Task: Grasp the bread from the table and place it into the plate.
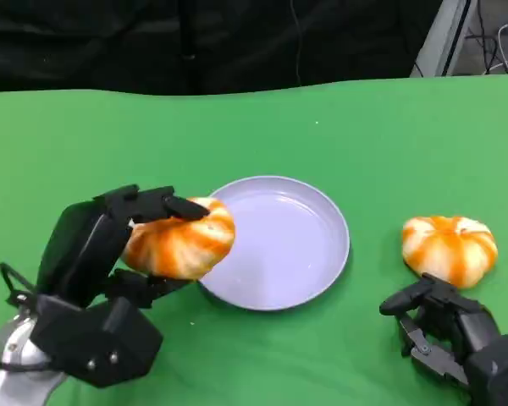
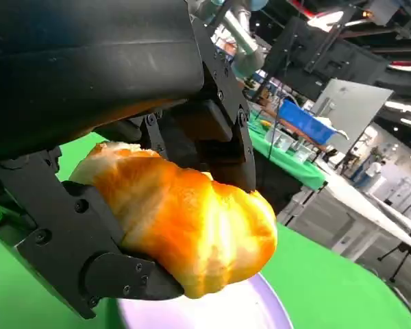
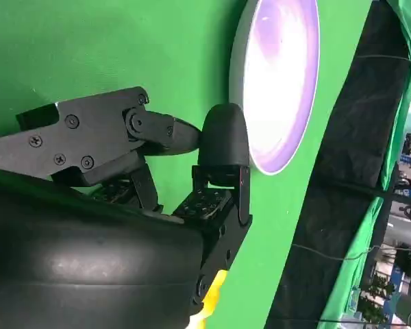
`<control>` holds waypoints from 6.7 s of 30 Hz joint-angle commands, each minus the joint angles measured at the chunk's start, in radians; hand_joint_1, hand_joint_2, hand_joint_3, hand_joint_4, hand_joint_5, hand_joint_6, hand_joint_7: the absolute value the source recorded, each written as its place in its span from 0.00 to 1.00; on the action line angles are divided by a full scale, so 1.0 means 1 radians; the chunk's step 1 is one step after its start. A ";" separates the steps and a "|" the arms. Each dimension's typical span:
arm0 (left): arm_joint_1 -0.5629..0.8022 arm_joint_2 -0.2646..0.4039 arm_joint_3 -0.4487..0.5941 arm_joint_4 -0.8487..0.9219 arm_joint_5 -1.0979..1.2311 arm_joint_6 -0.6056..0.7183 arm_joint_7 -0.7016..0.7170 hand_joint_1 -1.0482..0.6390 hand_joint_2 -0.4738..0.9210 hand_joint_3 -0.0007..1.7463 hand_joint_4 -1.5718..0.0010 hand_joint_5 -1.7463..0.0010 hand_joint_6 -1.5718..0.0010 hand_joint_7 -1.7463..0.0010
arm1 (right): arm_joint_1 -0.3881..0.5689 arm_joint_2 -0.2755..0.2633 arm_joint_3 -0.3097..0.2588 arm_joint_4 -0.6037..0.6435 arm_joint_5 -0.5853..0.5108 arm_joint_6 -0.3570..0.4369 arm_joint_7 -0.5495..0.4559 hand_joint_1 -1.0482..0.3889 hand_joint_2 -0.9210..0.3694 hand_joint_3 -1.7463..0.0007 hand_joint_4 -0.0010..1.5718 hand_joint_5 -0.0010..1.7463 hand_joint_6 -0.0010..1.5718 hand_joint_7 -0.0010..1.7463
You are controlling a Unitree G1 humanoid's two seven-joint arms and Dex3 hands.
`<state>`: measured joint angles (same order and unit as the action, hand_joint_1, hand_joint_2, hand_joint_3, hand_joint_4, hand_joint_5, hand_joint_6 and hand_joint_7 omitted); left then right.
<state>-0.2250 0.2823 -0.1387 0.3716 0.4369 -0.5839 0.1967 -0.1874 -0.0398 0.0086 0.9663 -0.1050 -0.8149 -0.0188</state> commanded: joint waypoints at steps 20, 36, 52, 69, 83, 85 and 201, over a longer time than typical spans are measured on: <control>-0.167 -0.049 -0.059 0.151 0.007 -0.007 -0.021 0.57 0.90 0.38 0.40 0.27 0.32 0.59 | -0.002 -0.005 0.006 0.025 -0.017 0.012 -0.024 0.62 0.00 0.72 0.44 1.00 0.47 0.69; -0.388 -0.168 -0.168 0.433 0.050 -0.005 -0.011 0.56 0.93 0.34 0.46 0.18 0.33 0.62 | -0.003 0.017 0.012 0.022 -0.028 0.020 -0.039 0.61 0.00 0.72 0.44 1.00 0.47 0.69; -0.429 -0.169 -0.189 0.542 0.065 0.018 -0.029 0.56 0.98 0.22 0.48 0.21 0.31 0.73 | 0.004 0.020 0.015 0.014 -0.030 0.014 -0.043 0.62 0.00 0.72 0.45 1.00 0.47 0.69; -0.479 -0.104 -0.310 0.565 0.154 0.170 -0.235 0.22 1.00 0.21 0.70 1.00 0.68 1.00 | 0.005 0.009 0.023 0.017 -0.051 0.011 -0.068 0.61 0.00 0.73 0.45 1.00 0.47 0.68; -0.441 -0.085 -0.249 0.516 0.004 0.161 -0.438 0.04 1.00 0.40 0.95 1.00 0.89 1.00 | 0.003 0.010 0.026 0.014 -0.048 0.012 -0.064 0.61 0.00 0.72 0.46 0.99 0.48 0.69; -0.437 -0.085 -0.221 0.522 -0.051 0.148 -0.480 0.02 1.00 0.43 0.95 1.00 0.90 1.00 | 0.002 0.008 0.027 0.013 -0.052 0.013 -0.068 0.61 0.00 0.72 0.46 0.99 0.47 0.69; -0.014 -0.094 0.526 0.657 -0.796 -0.106 -0.891 0.65 0.76 0.64 0.29 0.16 0.32 0.30 | 0.018 -0.016 -0.004 0.007 -0.008 0.005 0.003 0.64 0.00 0.72 0.43 0.99 0.47 0.69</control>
<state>-0.2417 0.1653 0.3804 1.0345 -0.3597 -0.6853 -0.7104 -0.1833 -0.0313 0.0116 0.9647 -0.1098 -0.8260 -0.0082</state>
